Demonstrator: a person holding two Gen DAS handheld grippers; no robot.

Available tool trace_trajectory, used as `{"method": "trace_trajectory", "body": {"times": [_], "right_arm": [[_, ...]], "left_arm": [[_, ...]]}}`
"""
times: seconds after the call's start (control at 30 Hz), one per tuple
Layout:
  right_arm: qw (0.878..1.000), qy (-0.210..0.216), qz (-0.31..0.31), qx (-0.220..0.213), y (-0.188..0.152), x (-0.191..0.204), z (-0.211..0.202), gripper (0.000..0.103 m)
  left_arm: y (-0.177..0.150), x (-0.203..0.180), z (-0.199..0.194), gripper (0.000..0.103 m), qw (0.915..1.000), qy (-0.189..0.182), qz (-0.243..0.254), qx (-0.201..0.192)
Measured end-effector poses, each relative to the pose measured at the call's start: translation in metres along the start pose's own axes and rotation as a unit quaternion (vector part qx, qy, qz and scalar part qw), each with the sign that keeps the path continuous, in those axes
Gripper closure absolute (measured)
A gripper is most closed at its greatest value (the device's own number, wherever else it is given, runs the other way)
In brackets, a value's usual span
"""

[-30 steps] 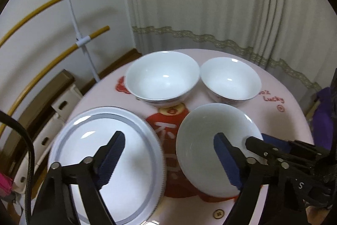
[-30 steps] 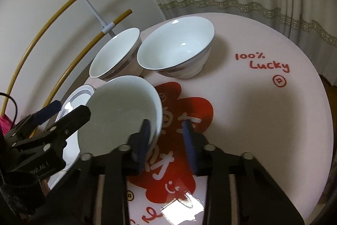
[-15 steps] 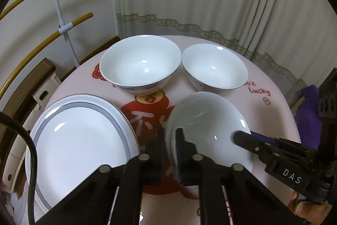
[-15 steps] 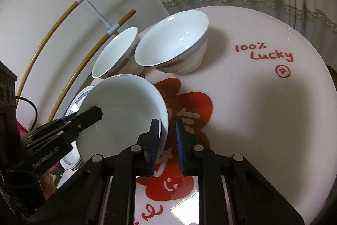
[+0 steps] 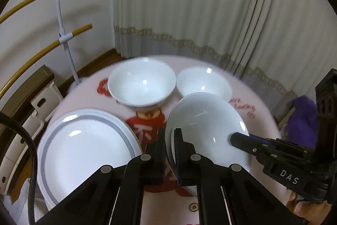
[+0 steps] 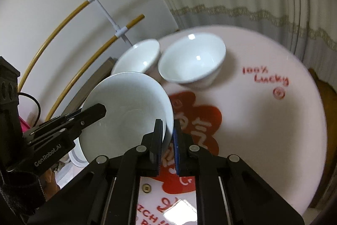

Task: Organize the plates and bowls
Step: 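Lift the white bowl with both grippers and carry it toward another bowl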

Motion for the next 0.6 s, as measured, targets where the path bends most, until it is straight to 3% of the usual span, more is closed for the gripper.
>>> {"method": "trace_trajectory", "body": {"times": [0.33,0.6], "right_arm": [[0.998,-0.019,-0.052,-0.036,0.037,0.047,-0.027,0.094],[0.996,-0.020,-0.078,-0.045,0.059,0.070,-0.017,0.094]], "left_arm": [[0.016,0.016,-0.041,0.099,0.9988,-0.014,-0.018,-0.044],[0.019,0.049,-0.046,0.098,0.9973,-0.013,-0.050,-0.053]]}}
Point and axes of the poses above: each gripper's, at about its wrist camera, not at the fingertips, and z roughly the way its jaws point, x to its left, y to its top, the point moved 3 cm from there along z, roughly the way its jaws point, and after that the axes turned 12 degrees about y, right-handed, at the moved point
